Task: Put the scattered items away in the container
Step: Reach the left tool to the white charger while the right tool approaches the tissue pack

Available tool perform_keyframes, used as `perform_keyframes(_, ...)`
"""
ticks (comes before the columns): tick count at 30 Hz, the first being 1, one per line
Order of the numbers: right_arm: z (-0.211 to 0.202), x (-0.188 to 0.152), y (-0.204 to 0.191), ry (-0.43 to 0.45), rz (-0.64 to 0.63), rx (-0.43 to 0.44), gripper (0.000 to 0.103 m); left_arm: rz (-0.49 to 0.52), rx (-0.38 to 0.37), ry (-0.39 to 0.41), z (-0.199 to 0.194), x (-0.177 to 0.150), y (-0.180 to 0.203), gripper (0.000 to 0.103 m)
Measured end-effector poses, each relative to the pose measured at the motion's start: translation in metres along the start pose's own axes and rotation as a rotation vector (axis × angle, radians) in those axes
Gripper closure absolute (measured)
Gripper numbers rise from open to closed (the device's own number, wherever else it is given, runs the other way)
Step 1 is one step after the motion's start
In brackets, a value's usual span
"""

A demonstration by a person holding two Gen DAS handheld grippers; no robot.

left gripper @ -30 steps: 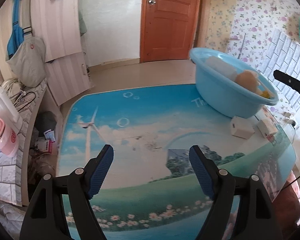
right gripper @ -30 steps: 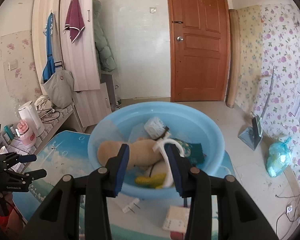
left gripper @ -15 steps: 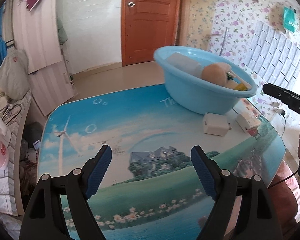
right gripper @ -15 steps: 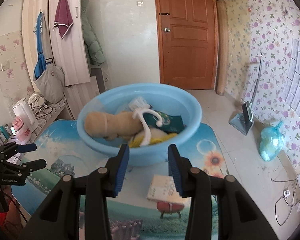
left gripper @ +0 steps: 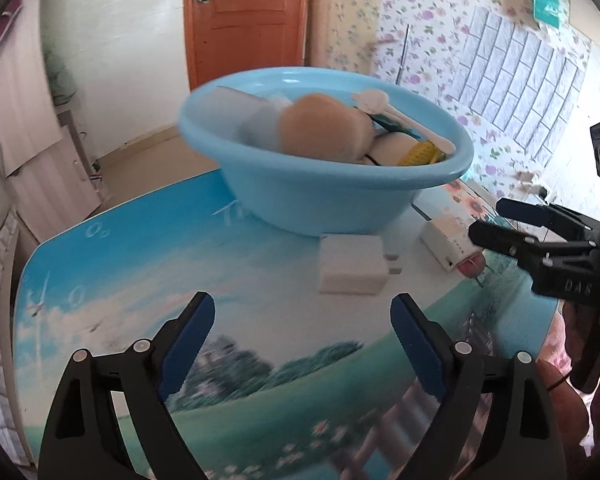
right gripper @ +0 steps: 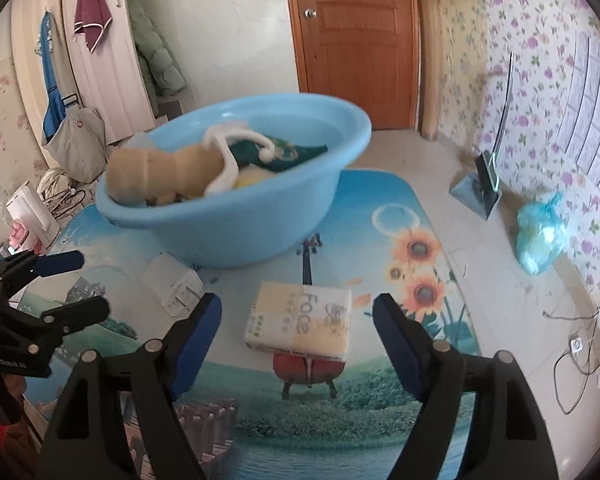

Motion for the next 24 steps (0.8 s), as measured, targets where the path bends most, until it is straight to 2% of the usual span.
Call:
perform_keyframes(7, 0.012, -0.007, -0.006, -0.023, -0.015, -0.001, 0.024, 0.031, -0.006, -0.034, 0.024, 0.007, 0.017, 0.011)
perform_keyframes(19, 0.028, -0.013, -0.001, -0.058, 0.000, -0.004, 0.024, 0.067, 0.020, -0.069, 0.048, 0.009, 0.021, 0.011)
perform_keyframes(21, 0.028, -0.014, -0.001, -0.061, 0.005, -0.001, 0.024, 0.060, 0.006, -0.068, 0.048, 0.010, 0.023, 0.019)
perform_keyframes(23, 0.029, -0.014, -0.001, -0.062, 0.001, -0.001, 0.024, 0.067, 0.002, -0.076, 0.052, 0.013, 0.023, 0.037)
perform_keyframes(24, 0.029, -0.014, -0.002, -0.063, 0.001, 0.001, 0.024, 0.076, 0.001, -0.082, 0.052, 0.012, 0.024, 0.041)
Point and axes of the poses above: each gripper's, at about its wrist camera, not at the fingertips, and z roughly the way its jaws point, y to its right, x to its top, the point moved 10 cm from there along z, roughly the way its jaws point, and after that the axes turned 6 degrees about -x, right-handed, at the moved point
